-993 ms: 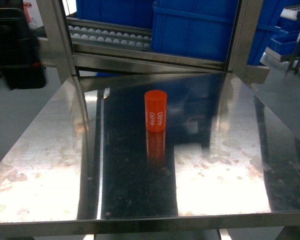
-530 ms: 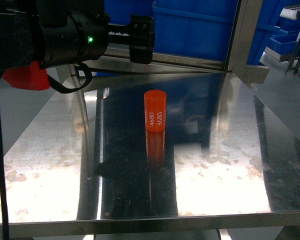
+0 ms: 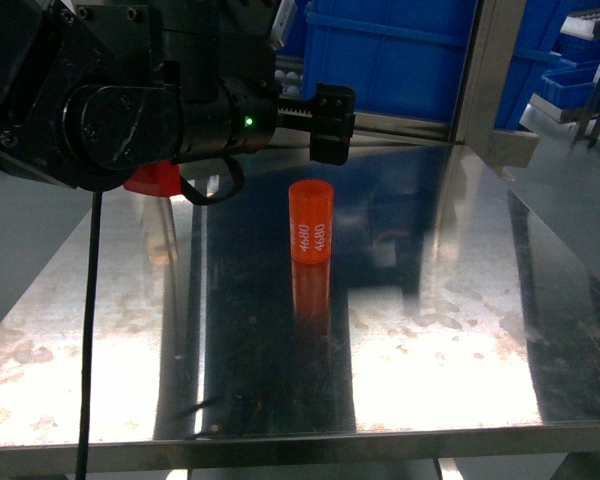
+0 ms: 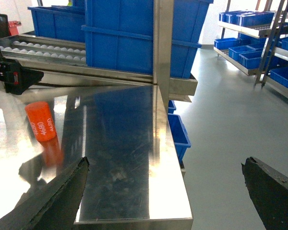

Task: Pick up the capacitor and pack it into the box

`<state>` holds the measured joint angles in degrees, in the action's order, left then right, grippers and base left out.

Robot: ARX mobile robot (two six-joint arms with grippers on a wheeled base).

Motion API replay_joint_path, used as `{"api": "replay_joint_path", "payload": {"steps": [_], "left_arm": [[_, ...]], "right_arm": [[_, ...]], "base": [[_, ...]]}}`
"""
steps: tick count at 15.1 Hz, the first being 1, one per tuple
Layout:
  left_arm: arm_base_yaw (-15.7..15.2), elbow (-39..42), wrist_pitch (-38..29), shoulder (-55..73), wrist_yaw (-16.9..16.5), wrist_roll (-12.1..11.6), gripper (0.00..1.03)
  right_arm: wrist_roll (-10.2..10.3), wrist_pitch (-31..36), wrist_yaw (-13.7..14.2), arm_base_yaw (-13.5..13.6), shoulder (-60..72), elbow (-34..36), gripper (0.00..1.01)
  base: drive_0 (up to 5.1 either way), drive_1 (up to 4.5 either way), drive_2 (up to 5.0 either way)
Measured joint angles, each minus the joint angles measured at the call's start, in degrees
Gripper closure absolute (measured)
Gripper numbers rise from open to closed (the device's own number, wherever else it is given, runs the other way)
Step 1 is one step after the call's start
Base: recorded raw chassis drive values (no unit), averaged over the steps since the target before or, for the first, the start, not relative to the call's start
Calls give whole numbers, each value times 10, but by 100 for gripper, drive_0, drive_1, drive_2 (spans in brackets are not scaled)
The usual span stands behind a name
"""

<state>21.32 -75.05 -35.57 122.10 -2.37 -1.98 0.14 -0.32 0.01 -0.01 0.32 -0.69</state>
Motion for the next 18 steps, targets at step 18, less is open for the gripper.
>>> {"api": "replay_joint_path", "payload": {"steps": [18], "left_arm": [[9, -34, 31, 125, 19, -4, 27]], "right_arm": [[0, 0, 0, 0, 0, 0, 3]], "base": [[0, 0, 0]]}}
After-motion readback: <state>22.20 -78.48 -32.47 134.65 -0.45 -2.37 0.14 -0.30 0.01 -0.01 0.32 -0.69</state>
